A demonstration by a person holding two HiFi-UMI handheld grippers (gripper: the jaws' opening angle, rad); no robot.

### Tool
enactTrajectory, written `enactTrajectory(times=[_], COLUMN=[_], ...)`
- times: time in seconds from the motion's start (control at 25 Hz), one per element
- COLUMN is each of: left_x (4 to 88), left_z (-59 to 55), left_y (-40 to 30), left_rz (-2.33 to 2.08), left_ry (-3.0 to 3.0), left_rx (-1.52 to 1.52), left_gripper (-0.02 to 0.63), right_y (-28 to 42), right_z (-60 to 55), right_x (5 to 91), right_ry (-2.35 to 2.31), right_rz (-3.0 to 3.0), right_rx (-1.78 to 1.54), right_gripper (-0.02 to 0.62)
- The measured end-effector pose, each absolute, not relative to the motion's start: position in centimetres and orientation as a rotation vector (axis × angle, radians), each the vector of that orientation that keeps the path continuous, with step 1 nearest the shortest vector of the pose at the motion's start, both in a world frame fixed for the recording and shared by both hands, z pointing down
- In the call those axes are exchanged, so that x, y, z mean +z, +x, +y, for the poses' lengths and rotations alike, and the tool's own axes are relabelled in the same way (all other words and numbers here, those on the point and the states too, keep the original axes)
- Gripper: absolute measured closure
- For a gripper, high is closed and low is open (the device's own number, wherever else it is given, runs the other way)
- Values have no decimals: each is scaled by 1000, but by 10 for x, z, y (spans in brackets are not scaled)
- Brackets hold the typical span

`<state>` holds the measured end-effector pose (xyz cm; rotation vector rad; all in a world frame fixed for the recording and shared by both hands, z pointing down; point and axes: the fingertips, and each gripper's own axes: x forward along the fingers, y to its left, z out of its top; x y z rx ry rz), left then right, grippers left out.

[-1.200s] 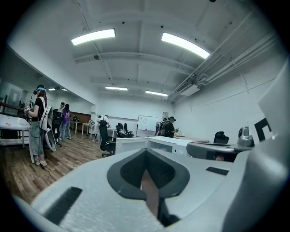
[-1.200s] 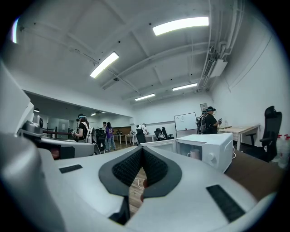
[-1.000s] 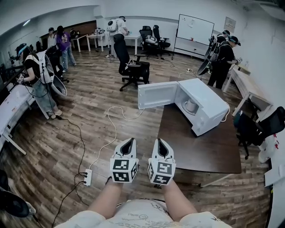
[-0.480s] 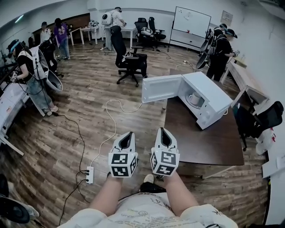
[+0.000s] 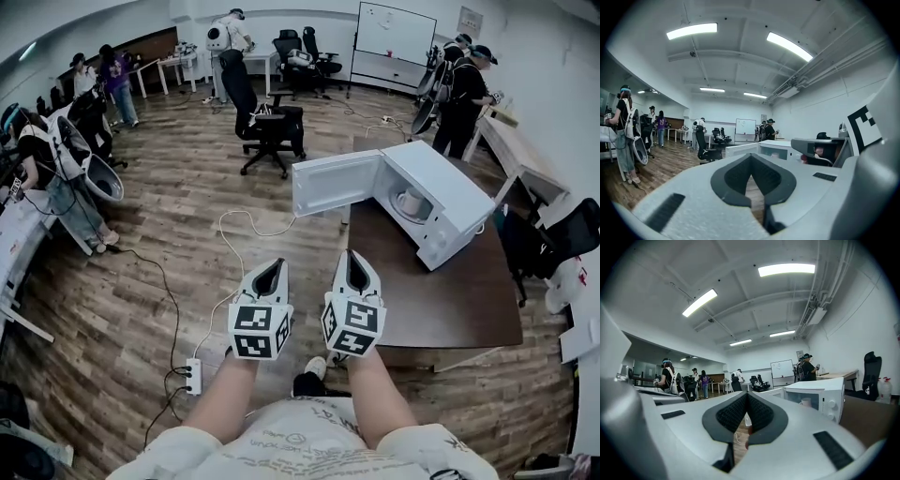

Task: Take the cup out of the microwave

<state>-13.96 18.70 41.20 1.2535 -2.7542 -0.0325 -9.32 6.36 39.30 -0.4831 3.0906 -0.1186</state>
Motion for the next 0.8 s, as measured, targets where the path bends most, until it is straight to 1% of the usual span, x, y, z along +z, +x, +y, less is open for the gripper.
enactTrajectory(times=[0.44, 0.6, 0.8], left_x=[400, 402, 410], left_z=[89, 50, -16], left_y=[-212, -234, -252], left_rz=[-2681, -2635, -2560], left_ry=[1395, 1441, 1534], left_rx=[19, 38, 133], left_gripper=[597, 597, 597], right_y=[-161, -176, -184], right_z=[-3, -37, -92], right_x=[389, 391, 396], right_ry=[-521, -574, -672], right_rz=[3093, 3090, 3082], right_rx=[-79, -81, -95], right_gripper=[584, 584, 583])
